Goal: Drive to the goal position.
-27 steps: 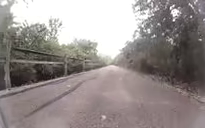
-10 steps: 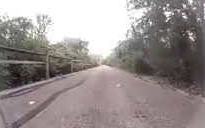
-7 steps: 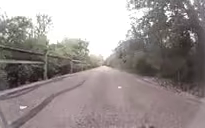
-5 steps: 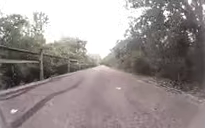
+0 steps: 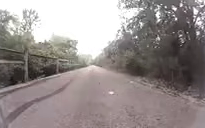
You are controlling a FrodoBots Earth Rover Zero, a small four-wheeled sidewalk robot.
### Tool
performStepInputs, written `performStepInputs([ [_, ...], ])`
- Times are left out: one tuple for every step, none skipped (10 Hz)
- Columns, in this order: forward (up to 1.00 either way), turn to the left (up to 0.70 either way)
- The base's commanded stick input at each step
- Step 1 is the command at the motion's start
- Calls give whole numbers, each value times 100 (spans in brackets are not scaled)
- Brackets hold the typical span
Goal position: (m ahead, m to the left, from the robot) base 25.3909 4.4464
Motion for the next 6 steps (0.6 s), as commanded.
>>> performStepInputs([
  [70,0],
  [70,0],
  [70,0],
  [70,0],
  [70,0],
  [70,0],
])
